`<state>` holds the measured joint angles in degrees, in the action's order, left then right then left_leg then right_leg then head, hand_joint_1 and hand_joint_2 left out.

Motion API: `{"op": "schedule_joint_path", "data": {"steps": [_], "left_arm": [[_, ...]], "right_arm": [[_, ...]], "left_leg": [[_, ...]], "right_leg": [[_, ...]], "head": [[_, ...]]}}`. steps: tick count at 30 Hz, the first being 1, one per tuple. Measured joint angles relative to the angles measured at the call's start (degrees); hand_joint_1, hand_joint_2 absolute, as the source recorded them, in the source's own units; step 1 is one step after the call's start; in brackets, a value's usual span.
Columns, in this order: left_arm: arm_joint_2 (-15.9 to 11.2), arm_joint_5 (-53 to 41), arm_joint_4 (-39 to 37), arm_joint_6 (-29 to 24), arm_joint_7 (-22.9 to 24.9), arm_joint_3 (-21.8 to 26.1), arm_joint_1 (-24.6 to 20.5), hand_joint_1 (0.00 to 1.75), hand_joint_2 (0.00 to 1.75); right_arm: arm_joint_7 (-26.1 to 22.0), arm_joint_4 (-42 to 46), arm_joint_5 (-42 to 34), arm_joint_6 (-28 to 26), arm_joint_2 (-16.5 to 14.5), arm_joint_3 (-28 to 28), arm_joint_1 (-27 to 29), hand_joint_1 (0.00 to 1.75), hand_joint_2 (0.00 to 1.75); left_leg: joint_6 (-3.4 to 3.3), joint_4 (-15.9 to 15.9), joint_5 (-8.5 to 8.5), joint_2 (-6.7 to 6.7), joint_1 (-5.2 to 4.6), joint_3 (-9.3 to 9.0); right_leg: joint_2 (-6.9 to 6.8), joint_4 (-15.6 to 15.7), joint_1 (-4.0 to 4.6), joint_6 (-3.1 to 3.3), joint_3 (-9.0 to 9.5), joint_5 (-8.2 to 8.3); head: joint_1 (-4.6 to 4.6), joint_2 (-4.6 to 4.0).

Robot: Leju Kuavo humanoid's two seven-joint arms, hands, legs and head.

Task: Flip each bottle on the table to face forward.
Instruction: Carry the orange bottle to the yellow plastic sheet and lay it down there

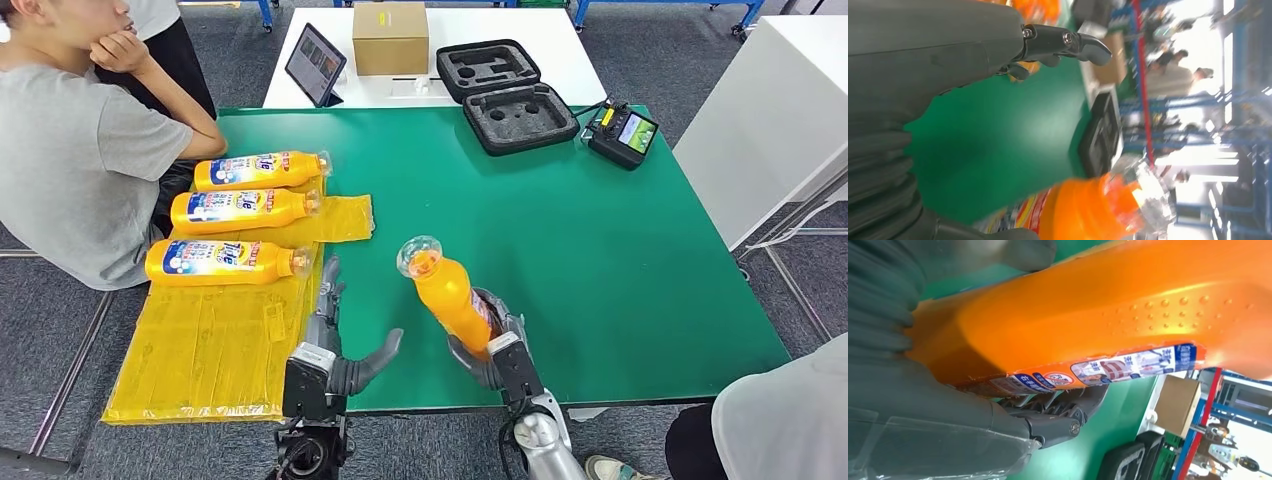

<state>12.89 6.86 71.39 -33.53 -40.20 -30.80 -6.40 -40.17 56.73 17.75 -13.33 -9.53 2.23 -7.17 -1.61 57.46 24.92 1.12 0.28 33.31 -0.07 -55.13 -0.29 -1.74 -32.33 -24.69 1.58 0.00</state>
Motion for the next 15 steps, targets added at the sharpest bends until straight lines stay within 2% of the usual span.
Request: {"op": "schedule_joint_path", "data": {"steps": [7, 15], "left_arm": [[1.5, 0.9, -6.08, 3.45, 0.0, -0.58, -1.48, 0.0, 1.75], [1.61, 0.65, -8.89, 5.18, 0.0, -1.94, -2.9, 0.0, 1.75]], "right_arm": [[0.03, 2.52, -2.28, -0.57, 0.0, -4.52, 1.22, 1.75, 1.75], [0.41, 2.94, -1.51, -1.41, -0.02, -8.13, 0.06, 1.75, 1.75]], "left_leg": [[0.01, 0.0, -0.04, -0.01, 0.0, 0.26], [0.02, 0.0, -0.05, -0.03, 0.0, 0.36]], "right_leg": [[-0.01, -0.01, 0.0, 0.0, -0.24, 0.01], [-0.03, -0.02, 0.0, 0.0, -0.31, 0.01]], "head": [[0.0, 0.0], [0.01, 0.0]]}}
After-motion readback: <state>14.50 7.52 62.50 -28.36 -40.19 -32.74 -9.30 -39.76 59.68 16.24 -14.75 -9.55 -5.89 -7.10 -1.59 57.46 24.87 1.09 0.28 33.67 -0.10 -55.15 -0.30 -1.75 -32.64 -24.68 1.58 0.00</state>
